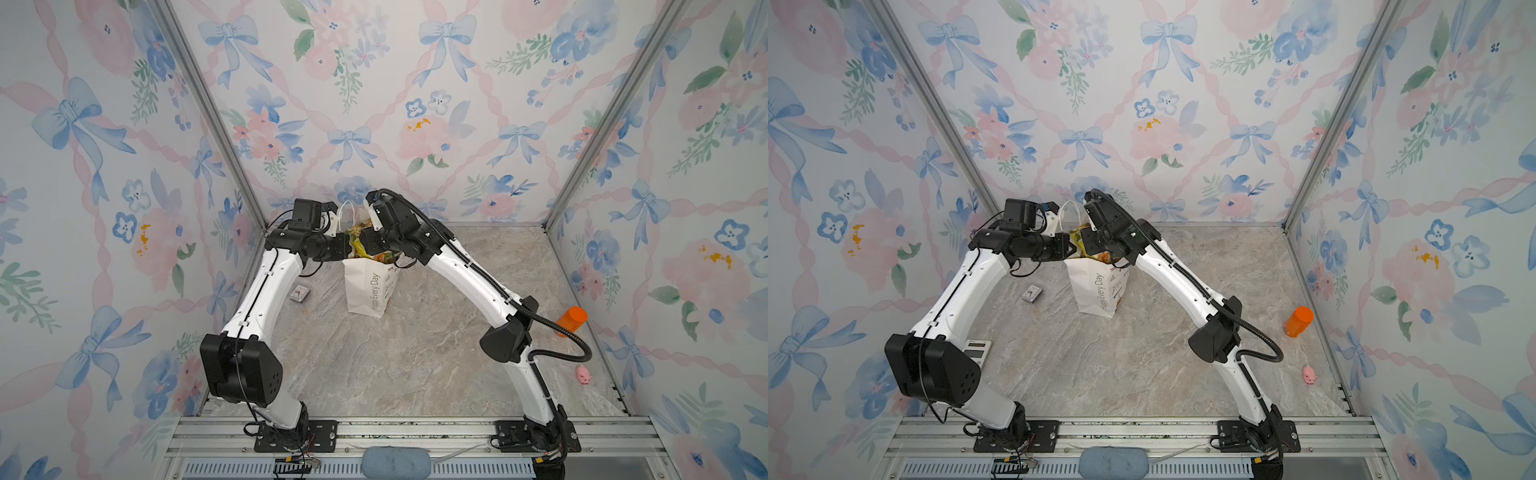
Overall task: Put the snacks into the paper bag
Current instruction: 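Lower the chip bag into the paper bag and push it down with the right gripper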
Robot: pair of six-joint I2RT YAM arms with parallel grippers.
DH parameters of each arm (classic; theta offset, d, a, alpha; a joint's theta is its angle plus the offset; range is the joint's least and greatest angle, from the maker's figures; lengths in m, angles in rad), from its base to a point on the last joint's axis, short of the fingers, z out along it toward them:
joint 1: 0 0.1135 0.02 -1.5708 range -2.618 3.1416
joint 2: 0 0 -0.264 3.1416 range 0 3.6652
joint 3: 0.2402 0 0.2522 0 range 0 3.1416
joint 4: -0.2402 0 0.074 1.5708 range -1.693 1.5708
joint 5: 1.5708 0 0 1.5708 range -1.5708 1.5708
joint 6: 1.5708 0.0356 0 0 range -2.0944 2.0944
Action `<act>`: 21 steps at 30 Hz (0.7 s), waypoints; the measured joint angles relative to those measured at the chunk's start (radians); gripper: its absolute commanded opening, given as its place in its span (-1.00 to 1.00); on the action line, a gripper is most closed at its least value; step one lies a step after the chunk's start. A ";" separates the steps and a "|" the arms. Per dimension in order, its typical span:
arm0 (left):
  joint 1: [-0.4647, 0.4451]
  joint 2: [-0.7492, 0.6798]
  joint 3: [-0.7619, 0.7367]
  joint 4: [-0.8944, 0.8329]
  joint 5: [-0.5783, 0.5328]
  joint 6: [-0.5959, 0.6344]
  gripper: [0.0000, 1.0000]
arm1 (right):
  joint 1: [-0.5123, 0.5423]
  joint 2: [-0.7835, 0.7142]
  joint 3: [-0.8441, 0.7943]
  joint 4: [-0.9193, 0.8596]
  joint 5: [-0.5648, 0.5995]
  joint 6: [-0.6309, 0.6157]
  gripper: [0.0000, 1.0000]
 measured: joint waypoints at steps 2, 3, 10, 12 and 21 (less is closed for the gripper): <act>0.000 0.000 0.000 0.000 0.000 0.000 -1.00 | 0.004 0.002 0.010 -0.005 -0.002 -0.003 0.07; 0.000 0.000 0.000 0.000 0.000 0.000 -1.00 | 0.005 0.005 0.012 -0.007 -0.002 -0.006 0.07; 0.000 0.000 0.000 -0.002 0.000 0.000 -1.00 | -0.018 0.092 0.039 -0.030 0.002 0.000 0.05; 0.000 0.000 0.000 -0.005 0.000 0.000 -1.00 | -0.032 0.107 0.043 -0.029 0.005 0.009 0.05; 0.000 -0.002 0.000 0.000 0.009 0.000 -1.00 | -0.064 0.118 0.048 -0.044 0.010 0.017 0.12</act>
